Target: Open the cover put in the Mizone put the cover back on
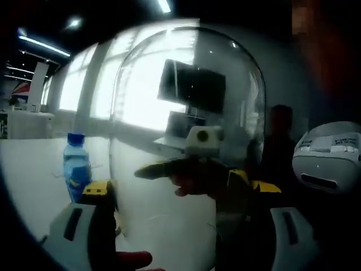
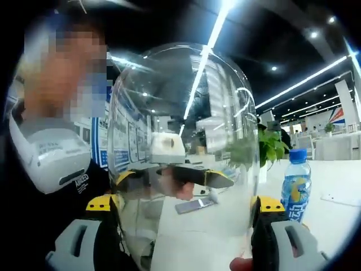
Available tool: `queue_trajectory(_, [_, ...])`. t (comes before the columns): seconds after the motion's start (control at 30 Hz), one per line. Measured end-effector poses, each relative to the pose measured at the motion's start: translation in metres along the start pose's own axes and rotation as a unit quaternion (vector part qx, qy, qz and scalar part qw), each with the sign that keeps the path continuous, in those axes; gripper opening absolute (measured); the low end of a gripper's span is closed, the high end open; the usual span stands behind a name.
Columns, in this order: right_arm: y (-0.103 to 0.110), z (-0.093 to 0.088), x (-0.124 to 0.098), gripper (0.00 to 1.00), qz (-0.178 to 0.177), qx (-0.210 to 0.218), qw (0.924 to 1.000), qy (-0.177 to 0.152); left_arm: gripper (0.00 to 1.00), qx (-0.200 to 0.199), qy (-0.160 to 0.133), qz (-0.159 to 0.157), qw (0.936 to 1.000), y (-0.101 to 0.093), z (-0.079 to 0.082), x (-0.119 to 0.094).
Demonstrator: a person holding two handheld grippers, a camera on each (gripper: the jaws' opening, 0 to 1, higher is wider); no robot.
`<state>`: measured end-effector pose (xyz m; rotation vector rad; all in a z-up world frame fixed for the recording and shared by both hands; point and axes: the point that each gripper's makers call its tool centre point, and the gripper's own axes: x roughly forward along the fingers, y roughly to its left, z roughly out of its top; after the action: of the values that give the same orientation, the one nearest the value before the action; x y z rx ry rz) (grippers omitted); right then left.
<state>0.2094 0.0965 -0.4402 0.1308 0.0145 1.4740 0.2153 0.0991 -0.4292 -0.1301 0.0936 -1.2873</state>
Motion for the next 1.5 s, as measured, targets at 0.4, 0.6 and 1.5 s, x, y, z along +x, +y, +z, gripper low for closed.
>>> queue_trajectory(0.4, [-0.004,0.048,0.006,0.9,0.005,-0.03,0.9995,-0.002,0.84,0.029,0.018,0.005,0.9994,0.002,0.042,0.003])
queue_trajectory(0.6, [-0.012,0.074,0.008,0.9,0.007,-0.045,0.9989,-0.009,0.84,0.042,0.009,0.006,0.9991,0.008,0.069,0.006])
queue_trajectory(1.5, [-0.051,0.131,0.031,0.9,0.009,-0.093,0.9956,-0.006,0.84,0.088,0.011,0.003,0.996,0.046,0.128,0.009])
